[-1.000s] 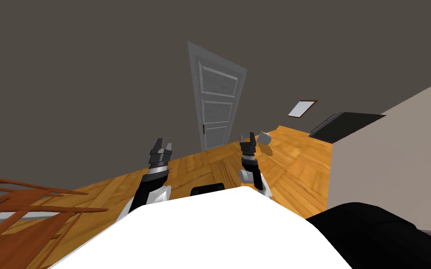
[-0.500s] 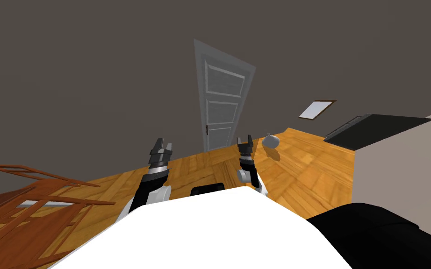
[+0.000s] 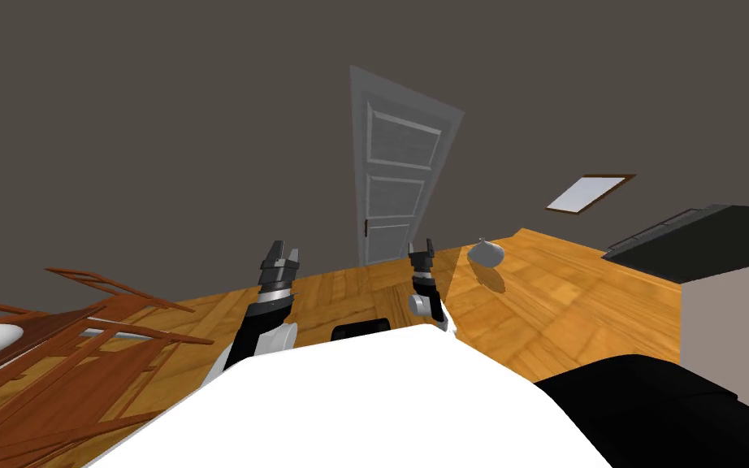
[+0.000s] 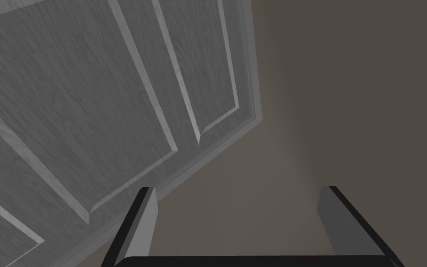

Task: Pull the door open

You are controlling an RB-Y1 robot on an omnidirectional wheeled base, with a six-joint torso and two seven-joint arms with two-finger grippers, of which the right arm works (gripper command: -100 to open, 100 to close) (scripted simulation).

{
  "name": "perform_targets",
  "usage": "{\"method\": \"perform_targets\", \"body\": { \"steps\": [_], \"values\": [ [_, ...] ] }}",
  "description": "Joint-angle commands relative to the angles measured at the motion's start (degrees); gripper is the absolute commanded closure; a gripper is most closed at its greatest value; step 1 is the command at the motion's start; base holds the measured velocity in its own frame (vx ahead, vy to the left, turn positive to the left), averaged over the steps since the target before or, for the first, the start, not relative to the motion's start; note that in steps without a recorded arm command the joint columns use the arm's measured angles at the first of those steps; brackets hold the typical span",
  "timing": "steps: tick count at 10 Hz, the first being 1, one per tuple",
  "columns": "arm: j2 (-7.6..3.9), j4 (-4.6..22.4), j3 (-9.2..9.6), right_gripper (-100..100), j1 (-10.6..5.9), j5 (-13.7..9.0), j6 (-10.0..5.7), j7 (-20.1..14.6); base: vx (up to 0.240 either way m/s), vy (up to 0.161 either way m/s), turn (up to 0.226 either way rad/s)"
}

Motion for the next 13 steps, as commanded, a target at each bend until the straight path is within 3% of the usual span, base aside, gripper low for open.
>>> {"method": "perform_targets", "body": {
  "steps": [1, 3, 4, 12, 13],
  "values": [
    [-0.26, 2.37, 0.40, -100, -0.54, -1.51, -0.56, -2.26, 0.104, -0.004, 0.158],
    [-0.57, 5.70, 0.86, -100, -1.56, -3.46, -1.23, -4.95, 0.103, 0.000, 0.157],
    [-0.57, 5.70, 0.86, -100, -1.56, -3.46, -1.23, -4.95, 0.069, -0.001, 0.038],
    [-1.77, 19.27, 2.71, -100, -5.73, -11.44, -3.95, -15.94, 0.092, -0.013, 0.156],
    [-1.77, 19.30, 2.71, -100, -5.73, -11.44, -3.95, -15.94, 0.067, -0.010, 0.070]
  ]
}}
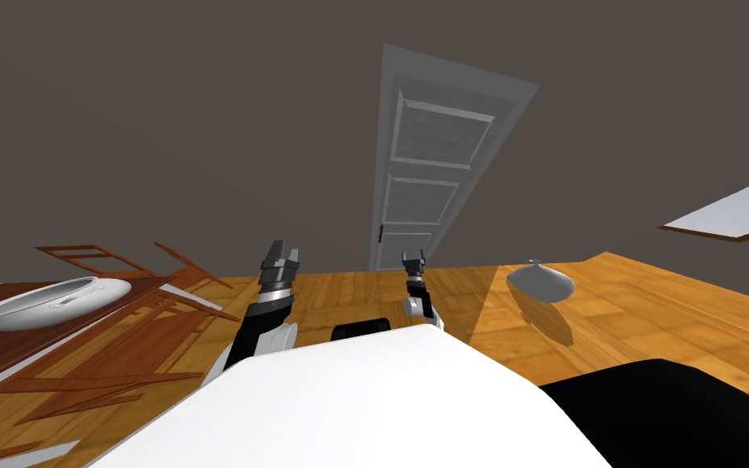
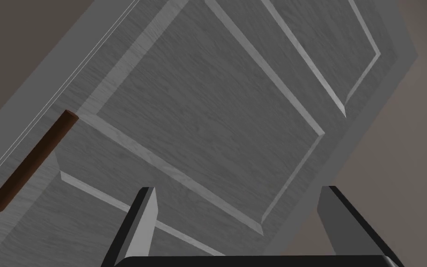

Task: Pull the door open

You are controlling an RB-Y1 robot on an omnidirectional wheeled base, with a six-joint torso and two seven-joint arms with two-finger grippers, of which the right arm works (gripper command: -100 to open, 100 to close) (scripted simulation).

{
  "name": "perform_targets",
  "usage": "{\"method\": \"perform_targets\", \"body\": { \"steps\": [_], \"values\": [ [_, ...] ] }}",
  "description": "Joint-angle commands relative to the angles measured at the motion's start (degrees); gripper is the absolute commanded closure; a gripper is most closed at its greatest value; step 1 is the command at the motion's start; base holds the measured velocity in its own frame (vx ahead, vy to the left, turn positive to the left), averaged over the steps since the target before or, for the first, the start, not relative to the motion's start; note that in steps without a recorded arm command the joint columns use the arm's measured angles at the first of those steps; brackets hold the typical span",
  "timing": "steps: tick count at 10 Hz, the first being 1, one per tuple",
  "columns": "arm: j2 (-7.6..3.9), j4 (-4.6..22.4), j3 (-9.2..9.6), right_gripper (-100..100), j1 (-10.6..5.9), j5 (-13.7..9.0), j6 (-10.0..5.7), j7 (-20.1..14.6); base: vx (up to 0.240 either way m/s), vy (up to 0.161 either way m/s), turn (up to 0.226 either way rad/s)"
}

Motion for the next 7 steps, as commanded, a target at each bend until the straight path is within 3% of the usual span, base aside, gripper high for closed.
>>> {"method": "perform_targets", "body": {
  "steps": [1, 5, 7],
  "values": [
    [-0.10, 2.14, 0.26, -100, -0.79, -1.19, -0.37, -1.59, 0.058, -0.005, 0.107],
    [-0.65, 8.63, 1.19, -100, -2.88, -5.18, -1.73, -7.08, 0.090, -0.016, 0.166],
    [-0.77, 10.62, 1.41, -100, -3.39, -6.16, -2.07, -8.43, 0.060, -0.030, 0.080]
  ]
}}
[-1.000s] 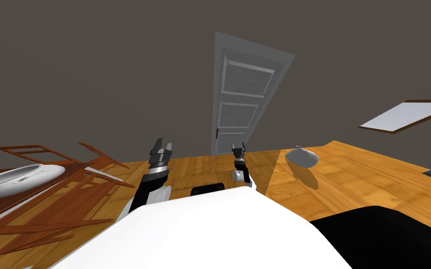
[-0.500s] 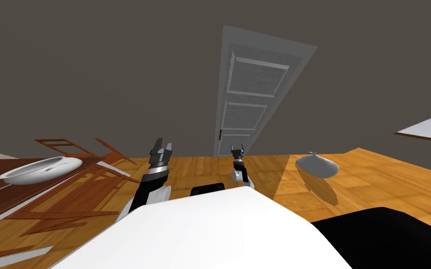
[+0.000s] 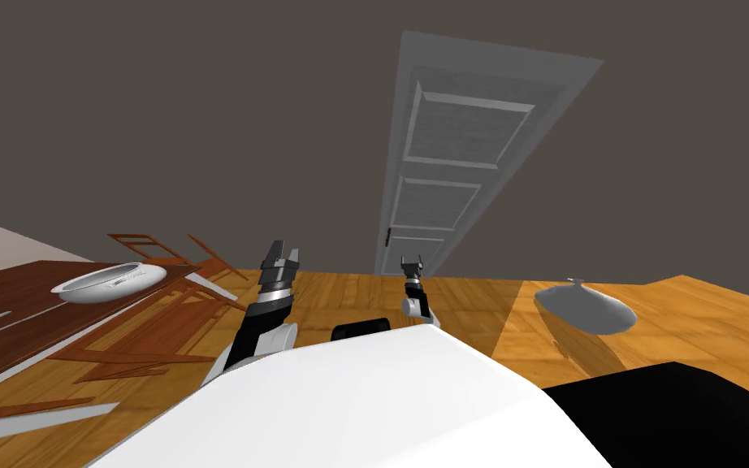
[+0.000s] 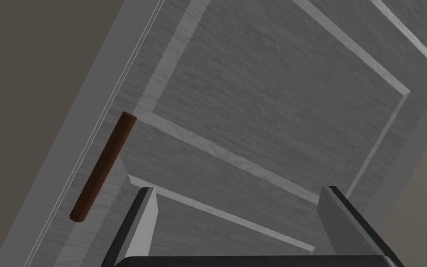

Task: Pull the door open

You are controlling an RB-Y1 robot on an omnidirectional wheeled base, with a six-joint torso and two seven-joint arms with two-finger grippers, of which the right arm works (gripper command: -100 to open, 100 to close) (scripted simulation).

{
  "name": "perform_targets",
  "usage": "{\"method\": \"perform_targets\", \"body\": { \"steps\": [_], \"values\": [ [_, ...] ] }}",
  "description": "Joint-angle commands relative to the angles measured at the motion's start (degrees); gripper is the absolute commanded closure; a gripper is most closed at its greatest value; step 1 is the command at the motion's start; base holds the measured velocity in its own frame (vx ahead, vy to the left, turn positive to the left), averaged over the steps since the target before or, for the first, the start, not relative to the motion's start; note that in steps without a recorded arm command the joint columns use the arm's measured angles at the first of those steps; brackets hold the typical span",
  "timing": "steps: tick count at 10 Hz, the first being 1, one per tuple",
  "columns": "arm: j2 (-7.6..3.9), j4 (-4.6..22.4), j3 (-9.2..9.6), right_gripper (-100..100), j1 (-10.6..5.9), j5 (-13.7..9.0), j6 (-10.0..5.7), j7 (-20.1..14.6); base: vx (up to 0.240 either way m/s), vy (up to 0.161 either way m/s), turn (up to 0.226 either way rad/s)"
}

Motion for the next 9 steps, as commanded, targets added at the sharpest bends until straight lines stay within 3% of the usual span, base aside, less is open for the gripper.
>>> {"method": "perform_targets", "body": {
  "steps": [1, 9],
  "values": [
    [-0.02, 2.72, 0.43, -100, -0.84, -1.41, -0.67, -2.02, 0.079, -0.022, 0.179],
    [-0.91, 15.09, 2.12, -100, -4.63, -8.66, -3.14, -12.01, 0.094, -0.036, 0.149]
  ]
}}
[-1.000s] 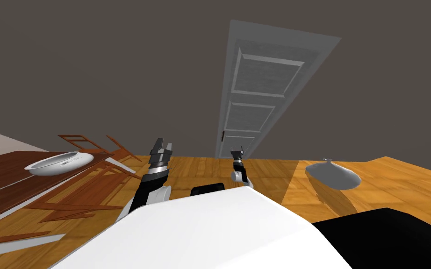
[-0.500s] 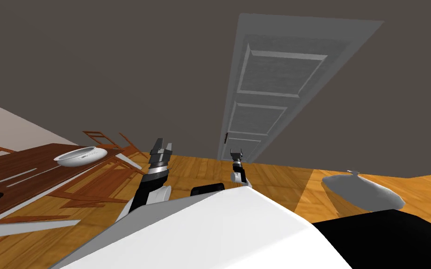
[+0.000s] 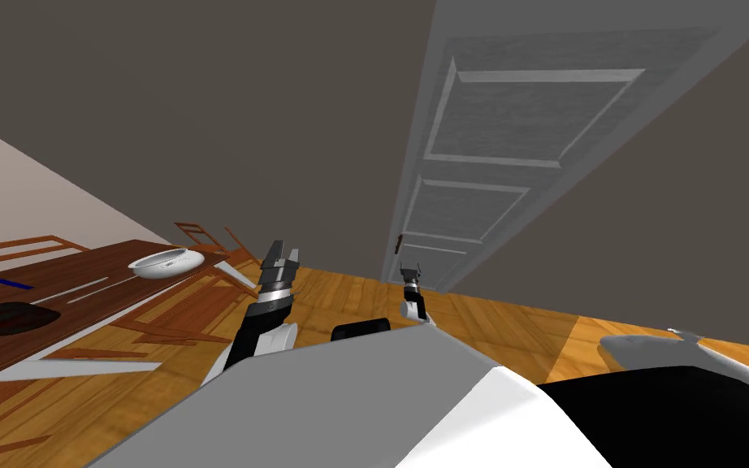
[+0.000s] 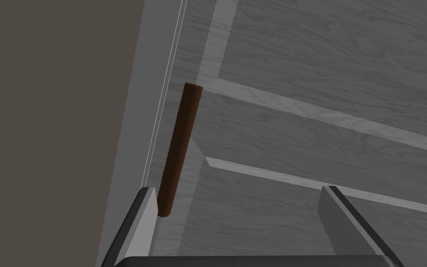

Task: Pull the door open

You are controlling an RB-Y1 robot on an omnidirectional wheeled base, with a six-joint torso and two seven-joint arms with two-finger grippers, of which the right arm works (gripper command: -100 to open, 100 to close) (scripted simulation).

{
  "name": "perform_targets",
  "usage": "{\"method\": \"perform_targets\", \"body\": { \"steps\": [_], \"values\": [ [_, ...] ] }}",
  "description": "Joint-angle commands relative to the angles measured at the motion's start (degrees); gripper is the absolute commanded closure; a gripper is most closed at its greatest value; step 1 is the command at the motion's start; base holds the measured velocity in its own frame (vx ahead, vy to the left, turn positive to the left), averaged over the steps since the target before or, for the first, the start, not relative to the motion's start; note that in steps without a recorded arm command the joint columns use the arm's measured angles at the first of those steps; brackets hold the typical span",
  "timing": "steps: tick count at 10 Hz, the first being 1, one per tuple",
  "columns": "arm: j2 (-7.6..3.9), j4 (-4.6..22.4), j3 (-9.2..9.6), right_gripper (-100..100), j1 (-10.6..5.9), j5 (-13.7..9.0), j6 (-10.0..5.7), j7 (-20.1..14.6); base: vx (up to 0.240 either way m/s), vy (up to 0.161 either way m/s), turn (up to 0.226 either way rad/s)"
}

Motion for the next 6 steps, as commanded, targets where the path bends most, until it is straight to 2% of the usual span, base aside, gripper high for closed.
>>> {"method": "perform_targets", "body": {
  "steps": [1, 6],
  "values": [
    [-0.23, 1.86, 0.25, -100, -0.50, -1.43, -0.18, -1.90, 0.074, -0.040, 0.134],
    [-0.66, 8.27, 1.13, -100, -2.46, -5.19, -1.46, -7.07, 0.083, -0.041, 0.123]
  ]
}}
